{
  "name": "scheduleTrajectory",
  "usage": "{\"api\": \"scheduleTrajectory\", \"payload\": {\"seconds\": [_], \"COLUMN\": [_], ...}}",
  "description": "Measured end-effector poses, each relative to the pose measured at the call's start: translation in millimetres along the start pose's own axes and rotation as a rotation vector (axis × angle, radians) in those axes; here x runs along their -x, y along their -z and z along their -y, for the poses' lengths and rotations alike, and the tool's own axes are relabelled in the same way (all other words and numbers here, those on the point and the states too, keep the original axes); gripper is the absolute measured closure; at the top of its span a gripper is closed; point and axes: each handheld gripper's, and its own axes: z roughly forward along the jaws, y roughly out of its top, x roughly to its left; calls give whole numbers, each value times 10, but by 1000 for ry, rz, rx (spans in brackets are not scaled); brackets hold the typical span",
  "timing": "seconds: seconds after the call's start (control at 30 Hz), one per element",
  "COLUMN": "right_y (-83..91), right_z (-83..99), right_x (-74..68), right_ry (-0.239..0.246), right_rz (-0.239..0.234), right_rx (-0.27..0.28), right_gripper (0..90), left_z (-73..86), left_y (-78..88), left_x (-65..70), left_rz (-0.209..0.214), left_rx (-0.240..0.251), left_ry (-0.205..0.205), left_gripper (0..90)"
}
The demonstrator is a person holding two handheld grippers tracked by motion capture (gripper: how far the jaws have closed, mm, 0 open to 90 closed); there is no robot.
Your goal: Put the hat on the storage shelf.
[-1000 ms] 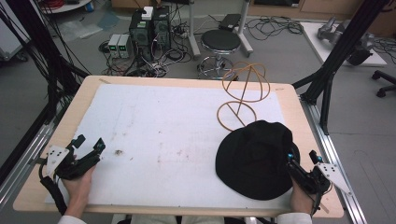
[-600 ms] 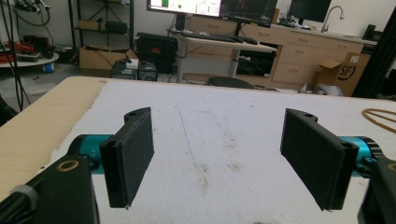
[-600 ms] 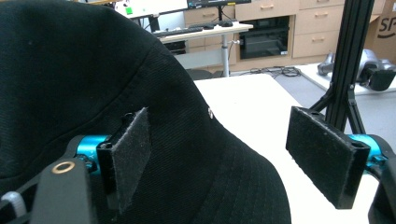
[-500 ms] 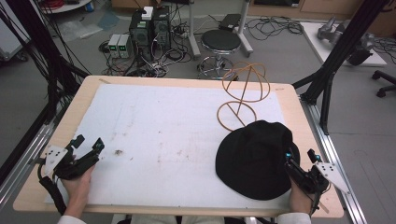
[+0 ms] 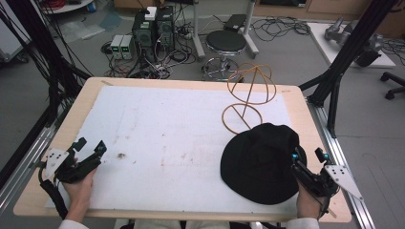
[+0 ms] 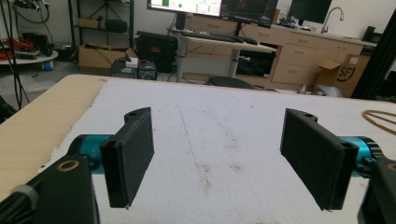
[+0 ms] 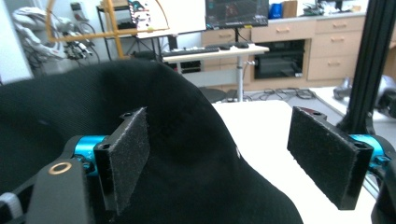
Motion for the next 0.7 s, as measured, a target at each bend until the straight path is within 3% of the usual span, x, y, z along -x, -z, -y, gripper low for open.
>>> {"api": "scheduleTrajectory", "payload": {"seconds": [0.27, 0.33, 0.67, 0.7], "right_y": [55, 67, 32, 13], "right_z": [-82, -93, -94, -86], "right_x": [-75, -118, -231, -257], "right_ry": [-14, -25, 25, 46], "right_rz": [-53, -89, -156, -170], "right_rx": [20, 20, -16, -31], "right_gripper": [204, 203, 203, 203], "left_z": [-1, -2, 1, 2], "left_y": [-2, -4, -17, -17], "left_x": [-1, 0, 1, 2], "left_rz": [0, 1, 3, 3], "left_rx": [1, 2, -1, 0], "left_ry": [1, 1, 0, 0], "left_gripper": [260, 260, 260, 260]}}
